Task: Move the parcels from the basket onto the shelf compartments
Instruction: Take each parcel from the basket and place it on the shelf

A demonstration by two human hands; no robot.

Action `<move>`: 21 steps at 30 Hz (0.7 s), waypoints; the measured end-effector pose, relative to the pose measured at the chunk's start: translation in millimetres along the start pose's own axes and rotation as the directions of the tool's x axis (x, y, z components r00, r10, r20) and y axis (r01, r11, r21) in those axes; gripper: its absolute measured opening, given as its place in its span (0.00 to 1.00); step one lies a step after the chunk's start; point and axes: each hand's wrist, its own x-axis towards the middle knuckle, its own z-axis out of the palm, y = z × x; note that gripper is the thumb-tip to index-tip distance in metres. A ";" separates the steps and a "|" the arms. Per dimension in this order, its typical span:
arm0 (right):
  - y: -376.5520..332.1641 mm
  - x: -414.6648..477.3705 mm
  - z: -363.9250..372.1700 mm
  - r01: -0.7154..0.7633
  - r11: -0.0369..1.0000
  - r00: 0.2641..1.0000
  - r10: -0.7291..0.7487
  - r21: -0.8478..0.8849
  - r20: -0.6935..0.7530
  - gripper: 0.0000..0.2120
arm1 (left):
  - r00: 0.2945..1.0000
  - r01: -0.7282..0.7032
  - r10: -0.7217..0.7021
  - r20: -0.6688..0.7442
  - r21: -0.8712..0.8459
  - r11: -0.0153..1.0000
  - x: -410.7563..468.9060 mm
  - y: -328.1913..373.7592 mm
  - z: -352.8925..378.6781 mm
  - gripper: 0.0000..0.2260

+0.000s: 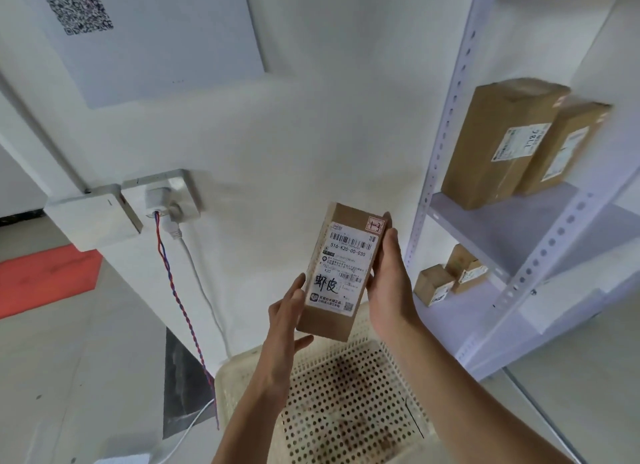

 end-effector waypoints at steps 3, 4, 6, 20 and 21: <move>-2.3 -12.3 -5.9 0.007 1.000 1.000 -0.007 0.013 -0.023 0.42 | 0.998 0.019 -0.019 0.061 0.013 1.000 -0.3 -1.8 16.0 0.39; -4.3 -16.8 -9.2 0.006 1.000 0.999 -0.005 0.025 -0.038 0.40 | 0.996 0.026 -0.027 0.081 0.016 1.000 -1.7 -2.9 21.4 0.39; -7.6 -25.6 -19.1 0.002 0.999 0.998 0.002 0.046 -0.067 0.36 | 0.992 0.027 -0.032 0.120 0.042 0.999 -6.6 -3.7 33.8 0.37; -65.4 -96.8 -142.9 0.088 0.988 0.993 -0.076 0.125 -0.094 0.30 | 0.948 -0.203 0.178 0.265 0.069 0.977 -65.7 10.5 171.3 0.28; -72.0 -103.1 -157.7 0.109 0.988 0.991 -0.099 0.114 -0.092 0.32 | 0.946 -0.200 0.178 0.270 0.058 0.978 -72.9 10.4 188.0 0.28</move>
